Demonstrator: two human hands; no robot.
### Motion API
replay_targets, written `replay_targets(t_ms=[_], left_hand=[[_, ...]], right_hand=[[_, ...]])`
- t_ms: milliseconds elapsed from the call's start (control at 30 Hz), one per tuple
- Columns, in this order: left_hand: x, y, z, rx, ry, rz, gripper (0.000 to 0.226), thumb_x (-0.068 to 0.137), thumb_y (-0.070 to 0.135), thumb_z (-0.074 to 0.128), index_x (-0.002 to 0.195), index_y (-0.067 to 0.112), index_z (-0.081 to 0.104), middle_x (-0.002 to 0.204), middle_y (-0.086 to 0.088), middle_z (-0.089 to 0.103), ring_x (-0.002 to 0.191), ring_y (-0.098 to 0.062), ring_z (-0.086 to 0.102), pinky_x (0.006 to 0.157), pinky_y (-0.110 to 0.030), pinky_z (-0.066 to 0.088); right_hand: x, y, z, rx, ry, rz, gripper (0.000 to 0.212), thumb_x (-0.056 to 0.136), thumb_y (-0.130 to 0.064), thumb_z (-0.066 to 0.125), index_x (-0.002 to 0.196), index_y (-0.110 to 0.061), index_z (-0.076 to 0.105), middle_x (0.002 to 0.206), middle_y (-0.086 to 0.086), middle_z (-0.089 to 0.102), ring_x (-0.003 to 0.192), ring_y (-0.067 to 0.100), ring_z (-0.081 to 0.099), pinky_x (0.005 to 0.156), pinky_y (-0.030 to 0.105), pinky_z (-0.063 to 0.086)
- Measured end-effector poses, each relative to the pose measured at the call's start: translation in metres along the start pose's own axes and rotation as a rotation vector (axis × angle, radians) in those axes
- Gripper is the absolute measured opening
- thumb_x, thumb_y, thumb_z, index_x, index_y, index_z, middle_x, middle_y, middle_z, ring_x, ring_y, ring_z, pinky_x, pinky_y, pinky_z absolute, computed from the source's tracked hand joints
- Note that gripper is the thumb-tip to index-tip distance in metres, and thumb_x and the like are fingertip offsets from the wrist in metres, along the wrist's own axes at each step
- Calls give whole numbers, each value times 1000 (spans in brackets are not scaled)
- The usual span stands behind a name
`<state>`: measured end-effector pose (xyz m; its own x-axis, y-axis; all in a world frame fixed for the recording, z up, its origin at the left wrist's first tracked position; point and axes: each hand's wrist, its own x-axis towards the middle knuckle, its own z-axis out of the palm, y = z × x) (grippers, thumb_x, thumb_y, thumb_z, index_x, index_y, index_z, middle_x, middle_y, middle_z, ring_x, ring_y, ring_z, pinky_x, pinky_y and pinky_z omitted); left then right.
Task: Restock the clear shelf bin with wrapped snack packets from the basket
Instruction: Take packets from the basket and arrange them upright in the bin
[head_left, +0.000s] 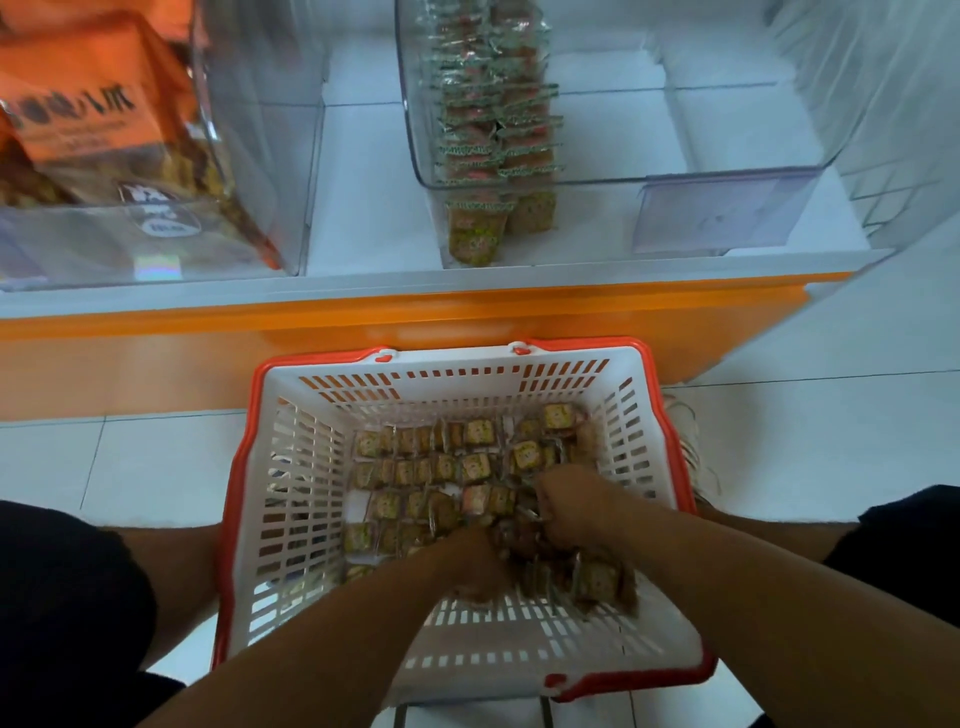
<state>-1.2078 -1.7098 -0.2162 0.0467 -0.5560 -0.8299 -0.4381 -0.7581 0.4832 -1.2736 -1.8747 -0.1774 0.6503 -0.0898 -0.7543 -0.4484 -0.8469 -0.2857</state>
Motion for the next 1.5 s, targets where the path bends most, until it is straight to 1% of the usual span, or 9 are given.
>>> replay_targets(t_ms=[67, 200, 400, 600, 867, 967, 1267, 1400, 1500], left_hand=[[-16, 3, -13, -133, 43, -188, 52, 84, 37, 75, 128, 13, 61, 123, -10, 66, 110, -30, 66, 84, -37, 57], [-53, 12, -61, -434, 45, -113, 23, 96, 21, 59, 106, 2, 68, 88, -10, 72, 76, -30, 70, 83, -53, 58], [-138, 39, -145, -1072, -74, 106, 22, 83, -1, 59, 92, 9, 77, 92, -20, 73, 77, -29, 73, 66, -39, 60], [-232, 90, -201, -1186, 111, 368, 25, 77, 8, 64, 98, 1, 73, 96, -24, 73, 82, -32, 76, 60, -36, 63], [-280, 118, -216, -1425, 238, 580, 29, 75, 4, 65, 104, 3, 71, 110, -30, 70, 91, -42, 73, 65, -42, 64], [-279, 122, -218, -1384, 237, 626, 25, 82, 4, 60, 101, 9, 75, 109, -24, 71, 90, -35, 74, 66, -42, 64], [-283, 117, -217, -1008, 336, 524, 34, 73, 16, 85, 103, 9, 72, 93, -26, 70, 64, -33, 70, 81, -44, 49], [-279, 121, -204, -1111, 309, 468, 14, 77, 16, 80, 87, 10, 72, 90, -24, 72, 76, -30, 73, 69, -43, 62], [-277, 122, -202, -1335, 267, 477, 23, 80, 15, 74, 99, 3, 69, 101, -25, 70, 86, -31, 71, 60, -37, 63]], right_hand=[[-9, -16, -22, -37, -10, -17, 17, 87, -12, 68, 84, -19, 53, 78, -1, 52, 75, 19, 55, 56, 26, 40], [-41, -59, -85, -140, -12, -145, 20, 82, -3, 67, 95, -18, 62, 92, 3, 62, 82, 23, 60, 64, 33, 50], [-122, -106, -169, -177, 153, -357, 26, 85, -12, 64, 105, -26, 57, 101, -1, 60, 90, 20, 57, 69, 35, 48], [-202, -110, -235, 290, 495, -498, 44, 80, -15, 77, 113, -41, 65, 107, -15, 57, 88, 0, 59, 72, 24, 51], [-211, -114, -259, 1163, 395, -606, 63, 73, 10, 79, 124, -23, 62, 111, 5, 76, 106, 21, 72, 88, 35, 60], [-205, -111, -260, 1228, 364, -565, 49, 74, 10, 77, 116, -14, 66, 110, 10, 75, 104, 23, 72, 91, 44, 60], [-199, -103, -258, 898, 299, -455, 47, 69, -7, 89, 111, -19, 72, 91, -2, 77, 72, 9, 70, 58, 25, 55], [-197, -103, -258, 885, 329, -445, 56, 63, -11, 91, 113, -19, 69, 89, -1, 77, 74, 10, 70, 64, 27, 59], [-196, -101, -262, 982, 498, -442, 43, 70, -15, 86, 109, -18, 68, 86, -1, 77, 82, 14, 73, 74, 29, 61]])
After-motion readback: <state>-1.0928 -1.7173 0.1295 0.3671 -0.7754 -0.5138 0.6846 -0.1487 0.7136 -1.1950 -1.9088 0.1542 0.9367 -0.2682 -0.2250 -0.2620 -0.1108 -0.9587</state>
